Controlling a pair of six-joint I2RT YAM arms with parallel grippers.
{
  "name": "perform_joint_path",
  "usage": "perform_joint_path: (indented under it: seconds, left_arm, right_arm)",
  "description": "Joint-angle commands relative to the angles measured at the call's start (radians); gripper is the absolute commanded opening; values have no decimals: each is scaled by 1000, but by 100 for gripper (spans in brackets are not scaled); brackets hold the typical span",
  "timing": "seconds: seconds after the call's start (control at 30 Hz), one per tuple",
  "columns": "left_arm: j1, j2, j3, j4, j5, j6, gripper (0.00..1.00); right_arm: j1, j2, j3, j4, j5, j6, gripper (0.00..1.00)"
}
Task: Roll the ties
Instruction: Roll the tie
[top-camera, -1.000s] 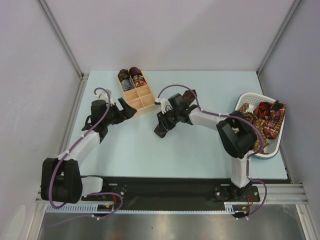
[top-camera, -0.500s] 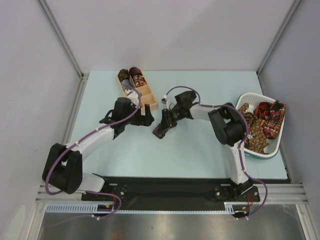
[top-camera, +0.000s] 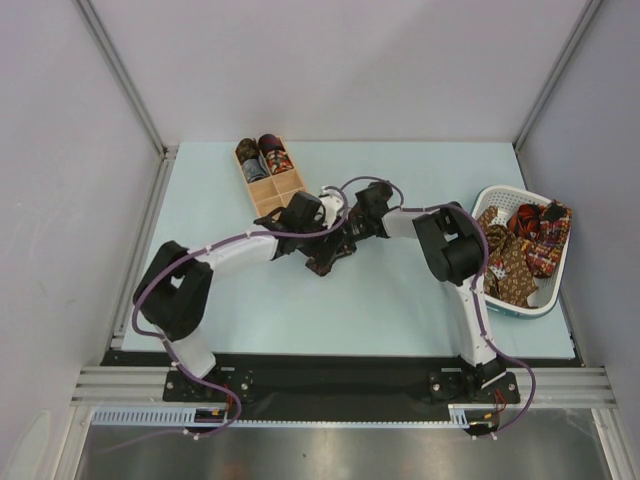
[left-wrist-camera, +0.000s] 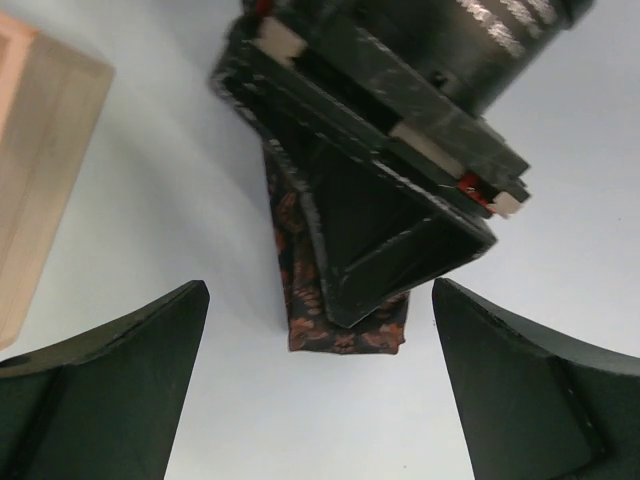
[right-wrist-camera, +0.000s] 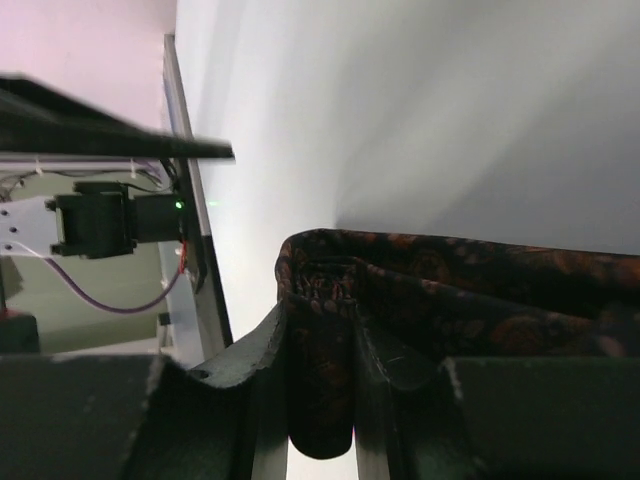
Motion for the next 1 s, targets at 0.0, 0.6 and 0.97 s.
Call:
perform_joint_path:
  seconds: [0.0,0.6,0.97]
  left_arm:
    - [-40,55,73,-72,-46,80,100]
    - [-49,193,123,-106,-29,56,93]
    - [-45,186,94,-166,-95,-16,64]
  right_arm:
    - [-2,48,19,55,20,37,28]
    - [-13,66,-3,159,-14,74,27]
    - [-19,46,-29,174,-4,77,38]
